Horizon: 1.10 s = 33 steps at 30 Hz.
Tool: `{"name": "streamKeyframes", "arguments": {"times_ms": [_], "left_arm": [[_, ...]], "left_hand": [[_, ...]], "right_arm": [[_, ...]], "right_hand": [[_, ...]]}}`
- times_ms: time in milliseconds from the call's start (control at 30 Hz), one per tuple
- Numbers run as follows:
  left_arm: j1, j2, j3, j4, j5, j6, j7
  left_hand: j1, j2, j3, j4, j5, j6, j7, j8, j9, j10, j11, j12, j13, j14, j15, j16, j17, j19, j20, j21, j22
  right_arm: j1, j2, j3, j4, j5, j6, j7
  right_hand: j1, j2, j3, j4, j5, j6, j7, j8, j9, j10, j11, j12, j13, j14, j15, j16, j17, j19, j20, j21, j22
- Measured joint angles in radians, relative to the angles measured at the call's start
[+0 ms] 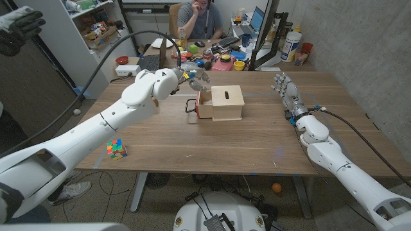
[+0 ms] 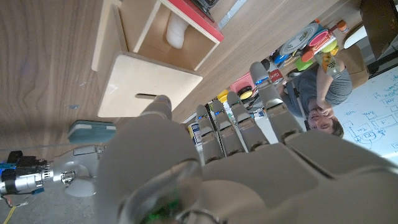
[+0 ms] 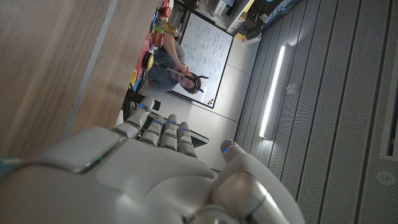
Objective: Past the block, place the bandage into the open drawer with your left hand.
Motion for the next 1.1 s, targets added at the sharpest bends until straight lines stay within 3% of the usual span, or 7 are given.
{"name": "streamKeyframes", "arguments": {"times_ms": [333, 467, 800, 1100], "left_arm": [[0.076, 0.021, -0.064, -0.062, -0.009, 0.023, 0.094], [0.101, 0.025, -0.084, -0.073, -0.025, 0.026, 0.152], [0.188, 0.039, -0.161, -0.087, -0.085, -0.003, 0.322], [0.235, 0.048, -0.214, -0.068, -0.156, -0.067, 0.446]], "left_hand": [[-0.103, 0.008, -0.043, 0.043, 0.0, -0.141, -0.012, -0.008, 0.0, -0.129, 0.003, -0.011, -0.016, -0.112, 0.038, 0.0, -0.016, -0.063, 0.04, -0.071, 0.0], [-0.146, 0.017, -0.056, 0.056, 0.0, -0.185, -0.019, -0.008, 0.0, -0.172, 0.009, -0.011, -0.024, -0.151, 0.054, 0.0, -0.021, -0.099, 0.043, -0.1, 0.003], [-0.239, 0.027, -0.099, 0.054, 0.009, -0.303, -0.058, -0.011, -0.005, -0.293, 0.009, -0.015, -0.045, -0.245, 0.095, 0.0, -0.037, -0.164, 0.045, -0.166, 0.005], [-0.277, 0.028, -0.113, 0.06, 0.009, -0.324, -0.061, -0.012, -0.01, -0.318, 0.016, -0.015, -0.052, -0.267, 0.107, 0.0, -0.039, -0.184, 0.045, -0.186, 0.005]], "right_arm": [[-0.011, -0.007, 0.004, -0.014, 0.002, 0.001, 0.001], [-0.016, -0.011, 0.006, -0.022, 0.002, 0.0, -0.002], [-0.037, -0.018, 0.01, -0.052, -0.003, -0.023, -0.036], [-0.065, -0.024, 0.016, -0.091, -0.012, -0.046, -0.082]], "right_hand": [[0.0, 0.0, 0.0, 0.0, 0.0, 0.0, 0.0, 0.0, 0.0, 0.0, 0.0, 0.0, 0.0, 0.0, 0.0, 0.0, 0.0, 0.004, -0.004, 0.0, 0.0], [0.0, 0.0, 0.0, 0.0, 0.0, 0.0, 0.0, 0.0, 0.0, 0.0, 0.0, 0.0, 0.0, 0.0, 0.0, 0.0, 0.0, 0.005, -0.005, 0.0, 0.0], [0.0, 0.0, 0.0, 0.0, 0.0, 0.0, 0.0, 0.0, 0.0, 0.0, 0.0, 0.0, 0.0, 0.0, 0.0, 0.0, 0.0, 0.005, -0.005, -0.007, 0.0], [0.0, 0.0, 0.0, 0.0, 0.0, 0.0, 0.0, 0.0, 0.0, 0.0, 0.0, 0.0, 0.0, 0.0, 0.0, 0.0, 0.0, 0.005, -0.005, -0.011, 0.0]]}}
